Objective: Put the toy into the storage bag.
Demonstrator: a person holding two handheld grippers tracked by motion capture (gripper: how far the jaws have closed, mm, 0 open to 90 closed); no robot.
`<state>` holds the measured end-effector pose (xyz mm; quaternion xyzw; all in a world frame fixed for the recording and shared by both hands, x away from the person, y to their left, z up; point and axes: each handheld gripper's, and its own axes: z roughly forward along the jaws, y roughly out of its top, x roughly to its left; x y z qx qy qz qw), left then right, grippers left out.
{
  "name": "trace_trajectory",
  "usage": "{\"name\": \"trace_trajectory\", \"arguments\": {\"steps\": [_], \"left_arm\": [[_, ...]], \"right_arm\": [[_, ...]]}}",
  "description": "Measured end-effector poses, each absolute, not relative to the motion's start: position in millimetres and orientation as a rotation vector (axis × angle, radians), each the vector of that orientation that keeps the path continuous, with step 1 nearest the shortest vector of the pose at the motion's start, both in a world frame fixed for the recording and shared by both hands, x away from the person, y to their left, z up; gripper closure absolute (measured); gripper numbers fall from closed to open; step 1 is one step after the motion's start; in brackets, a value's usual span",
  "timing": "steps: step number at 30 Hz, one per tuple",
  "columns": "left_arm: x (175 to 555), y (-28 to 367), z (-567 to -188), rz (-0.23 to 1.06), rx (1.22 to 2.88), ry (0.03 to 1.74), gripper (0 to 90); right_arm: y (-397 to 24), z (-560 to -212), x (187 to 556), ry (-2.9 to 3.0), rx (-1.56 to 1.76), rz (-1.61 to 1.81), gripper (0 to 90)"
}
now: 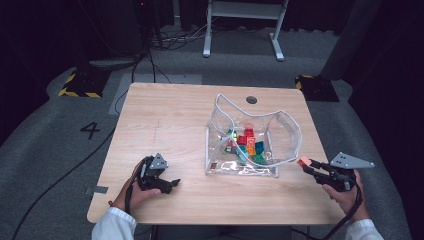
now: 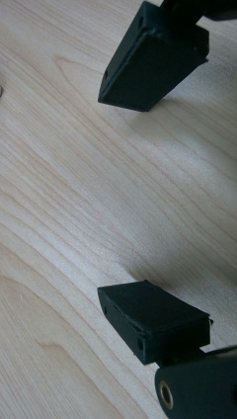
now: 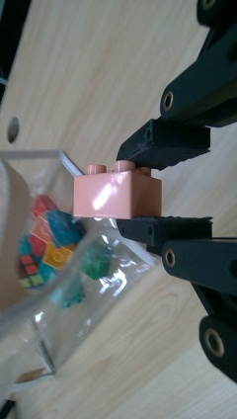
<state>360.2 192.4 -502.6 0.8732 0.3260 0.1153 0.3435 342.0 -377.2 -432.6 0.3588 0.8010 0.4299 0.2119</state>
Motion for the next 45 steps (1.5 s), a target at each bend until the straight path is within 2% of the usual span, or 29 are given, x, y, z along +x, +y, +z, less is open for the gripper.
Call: {"name": "trace_trajectory", "arguments": {"steps": [12, 21, 30, 45], "left_arm": [[360, 192, -503, 0.292, 2.269, 0.850, 12.1], [360, 192, -503, 0.290, 2.269, 0.851, 12.1], [360, 192, -503, 0.290, 2.267, 0.852, 12.1], [360, 192, -503, 0.290, 2.269, 0.851, 12.1]], "right_arm": [[-390, -369, 369, 2.119, 0.940, 1.248, 66.8], [-373, -336, 386, 2.141, 0.843, 1.267, 67.0], [-342, -322, 406, 2.252, 0.746, 1.264, 66.9], [-281, -317, 425, 2.439, 0.589, 1.143, 66.9]]}}
